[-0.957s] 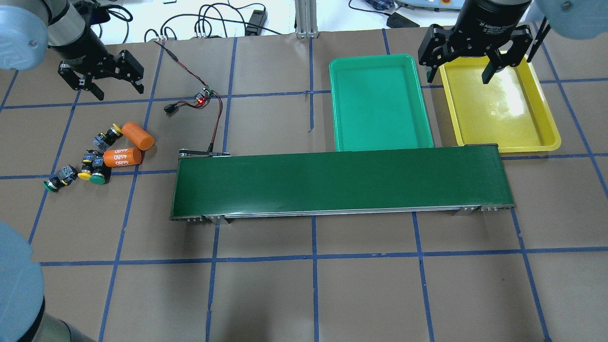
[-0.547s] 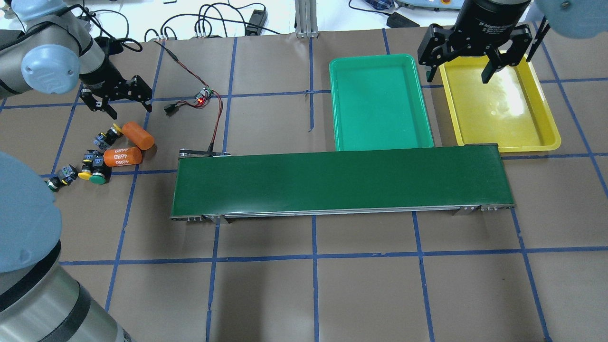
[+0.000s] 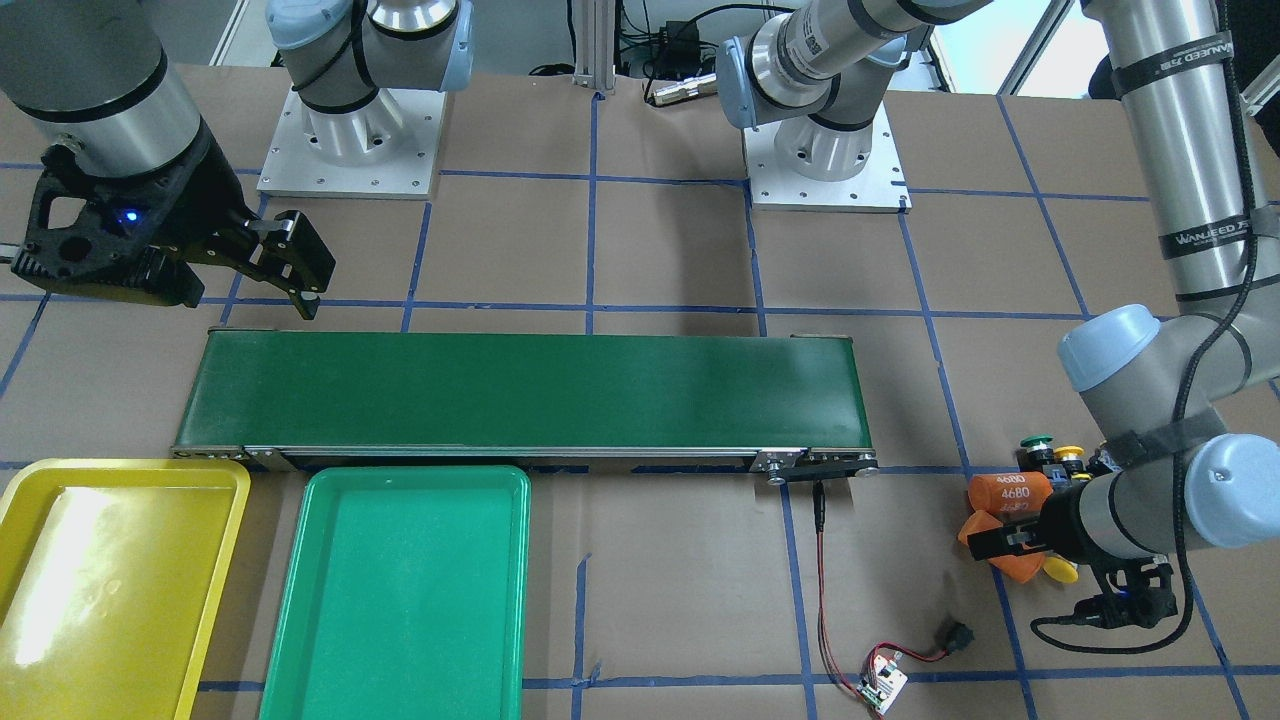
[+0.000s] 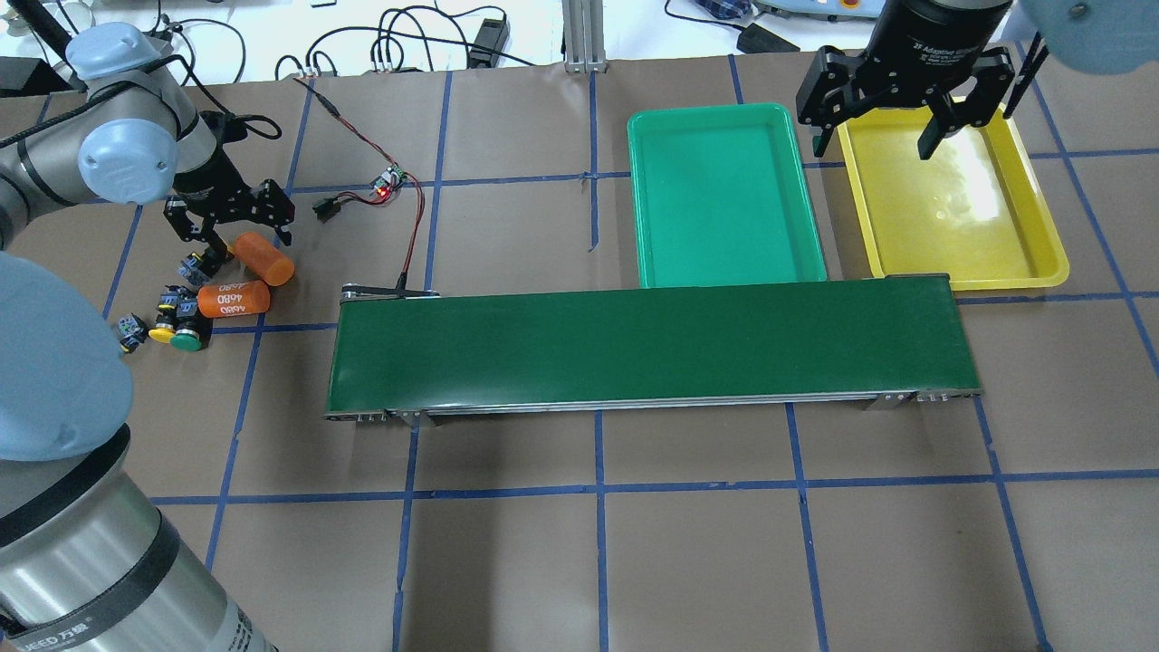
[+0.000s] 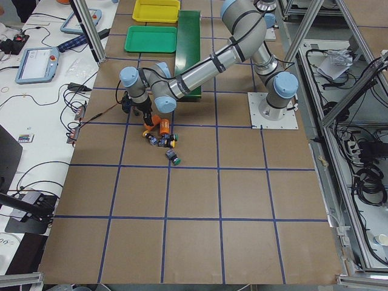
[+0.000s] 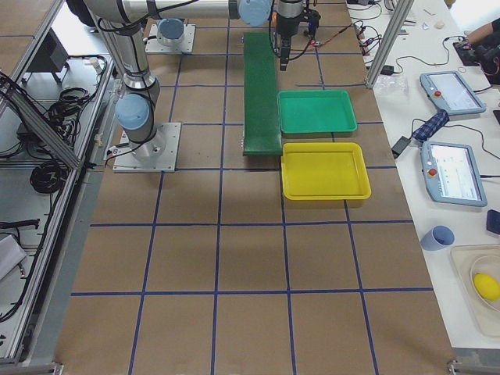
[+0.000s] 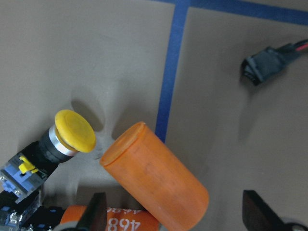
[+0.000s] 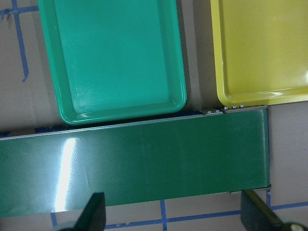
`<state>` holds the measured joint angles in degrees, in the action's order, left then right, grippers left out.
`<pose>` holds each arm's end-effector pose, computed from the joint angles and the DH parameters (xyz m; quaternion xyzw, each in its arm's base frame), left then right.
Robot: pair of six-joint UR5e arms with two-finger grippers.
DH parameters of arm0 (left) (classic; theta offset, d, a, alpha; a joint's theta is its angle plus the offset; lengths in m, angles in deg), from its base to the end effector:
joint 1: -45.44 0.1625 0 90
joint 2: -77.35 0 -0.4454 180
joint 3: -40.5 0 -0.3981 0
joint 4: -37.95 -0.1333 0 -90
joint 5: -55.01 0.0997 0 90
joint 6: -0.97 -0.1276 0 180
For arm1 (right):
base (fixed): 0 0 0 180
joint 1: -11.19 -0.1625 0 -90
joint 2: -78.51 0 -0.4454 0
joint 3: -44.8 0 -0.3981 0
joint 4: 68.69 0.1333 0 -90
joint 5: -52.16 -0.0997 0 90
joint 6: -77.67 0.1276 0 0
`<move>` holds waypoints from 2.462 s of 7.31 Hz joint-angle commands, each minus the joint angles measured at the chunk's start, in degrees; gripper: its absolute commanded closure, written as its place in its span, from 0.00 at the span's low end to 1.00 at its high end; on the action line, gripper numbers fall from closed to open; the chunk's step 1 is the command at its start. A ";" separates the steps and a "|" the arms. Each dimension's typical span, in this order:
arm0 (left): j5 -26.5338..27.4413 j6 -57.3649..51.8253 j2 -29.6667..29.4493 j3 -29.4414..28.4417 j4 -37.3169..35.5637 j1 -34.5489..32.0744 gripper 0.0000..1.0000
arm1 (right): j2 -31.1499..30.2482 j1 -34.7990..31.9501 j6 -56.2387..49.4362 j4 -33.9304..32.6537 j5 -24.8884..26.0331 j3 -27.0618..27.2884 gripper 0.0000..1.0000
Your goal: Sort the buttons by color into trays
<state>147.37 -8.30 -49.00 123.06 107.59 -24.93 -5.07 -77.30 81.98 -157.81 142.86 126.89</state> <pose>0.1119 -0.6949 0.1879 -0.0885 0.9931 0.0773 0.0013 0.1172 -0.5521 0.4889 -0.0508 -0.9987 0.0055 0.0060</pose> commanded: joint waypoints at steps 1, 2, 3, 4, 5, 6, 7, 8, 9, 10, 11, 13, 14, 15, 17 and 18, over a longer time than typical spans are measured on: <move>-0.17 0.12 -1.43 -0.03 -0.11 0.23 0.00 | 0.08 0.07 0.00 0.00 0.00 0.00 0.00; 0.09 -0.05 -1.61 -0.03 -0.12 0.23 0.00 | -0.01 0.07 0.00 0.00 0.00 0.00 0.00; -0.17 0.03 -2.05 -0.03 -0.12 0.23 0.12 | 0.08 0.16 0.00 0.00 0.00 0.00 0.00; -0.26 -0.05 -2.40 -0.29 -0.12 0.23 0.37 | -0.01 0.16 0.00 0.00 0.00 0.00 0.00; -0.17 -0.05 -2.06 0.06 0.06 0.06 0.62 | 0.08 0.16 0.00 0.00 0.00 0.09 0.00; -0.26 -0.14 -1.71 -0.03 0.06 0.05 0.83 | 0.08 0.16 0.00 0.00 0.00 0.00 0.00; -0.08 -0.14 -1.01 -1.07 0.84 0.05 0.87 | 0.08 0.07 0.00 0.00 -0.09 0.00 0.00; -0.26 -0.31 -0.39 -1.34 0.94 -0.12 0.89 | 0.08 0.24 0.00 0.00 0.00 0.09 0.00; -1.39 -0.58 0.75 -1.26 1.11 -0.82 0.90 | 0.08 0.25 0.00 0.00 0.00 0.09 0.00; -2.01 -2.58 3.19 -1.26 2.42 -1.61 0.90 | 0.08 0.25 0.00 -0.08 0.00 0.00 0.00; -1.93 -6.95 6.87 -0.65 6.87 -5.53 0.90 | 0.08 0.16 0.00 -0.08 0.00 0.09 0.00; -1.49 -13.72 14.26 2.16 16.72 -12.83 0.90 | -0.01 -0.02 0.00 -0.08 0.00 0.09 0.00; -1.49 -23.42 17.25 4.95 16.93 -15.04 0.91 | -0.01 0.07 0.00 -0.08 0.00 0.00 0.00; -0.88 -28.22 19.63 9.25 16.85 -16.80 0.91 | -0.01 0.07 0.00 -0.08 0.00 0.00 0.00; -0.43 -43.66 22.20 13.32 15.71 -18.57 0.91 | -0.01 0.07 0.00 -0.08 0.00 0.00 0.00; -0.43 -50.08 22.55 14.03 15.36 -19.27 0.91 | 0.08 0.16 0.00 -0.08 0.00 0.00 0.00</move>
<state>146.86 -49.88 -27.34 135.61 123.37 -43.26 -5.06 -77.21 81.98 -157.90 142.86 126.90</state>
